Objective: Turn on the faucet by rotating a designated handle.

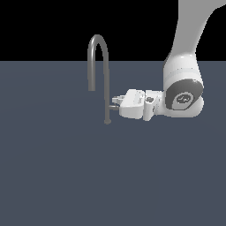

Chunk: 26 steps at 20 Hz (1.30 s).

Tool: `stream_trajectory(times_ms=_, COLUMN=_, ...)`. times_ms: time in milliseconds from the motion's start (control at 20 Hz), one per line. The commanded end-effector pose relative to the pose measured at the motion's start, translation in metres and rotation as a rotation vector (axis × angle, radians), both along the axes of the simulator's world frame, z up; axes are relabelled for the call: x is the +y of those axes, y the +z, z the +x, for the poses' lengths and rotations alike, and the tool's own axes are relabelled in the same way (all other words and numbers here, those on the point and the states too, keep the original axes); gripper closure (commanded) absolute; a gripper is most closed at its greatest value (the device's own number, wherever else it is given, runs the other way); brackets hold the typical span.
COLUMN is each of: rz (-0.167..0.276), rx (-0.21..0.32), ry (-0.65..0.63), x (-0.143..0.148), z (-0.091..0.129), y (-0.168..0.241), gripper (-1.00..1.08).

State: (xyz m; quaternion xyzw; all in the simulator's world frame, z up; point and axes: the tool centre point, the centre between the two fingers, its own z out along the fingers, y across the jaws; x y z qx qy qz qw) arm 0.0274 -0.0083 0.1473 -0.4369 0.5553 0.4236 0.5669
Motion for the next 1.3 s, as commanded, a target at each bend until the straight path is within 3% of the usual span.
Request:
stream_trajectory(times_ms=0, rz=0.000, rx=0.000, ry=0.000, x=0.000, z=0.000, y=0.000, gripper=1.08)
stream_trajectory(times_ms=300, rz=0.004, rx=0.022, ry=0.005, x=0.006, z=-0.023, y=-0.040, gripper=1.08)
stream_trajectory(times_ms=350, rz=0.004, rx=0.022, ry=0.005, x=0.006, z=-0.023, y=-0.040, gripper=1.08)
stream_trajectory(times_ms=400, rz=0.003, rx=-0.011, ry=0.004, x=0.003, z=-0.012, y=-0.018, gripper=1.08)
stream_trajectory(times_ms=850, rz=0.005, rx=0.023, ry=0.005, x=0.006, z=-0.022, y=-0.074, gripper=1.08)
stream_trajectory(times_ms=900, rz=0.005, rx=0.023, ry=0.005, x=0.006, z=-0.022, y=-0.074, gripper=1.08)
stream_trajectory(times_ms=950, rz=0.006, rx=-0.018, ry=0.006, x=0.003, z=-0.012, y=-0.049, gripper=1.08)
stream_trajectory(times_ms=1250, rz=0.005, rx=0.002, ry=0.006, x=0.002, z=-0.008, y=-0.076, gripper=1.08)
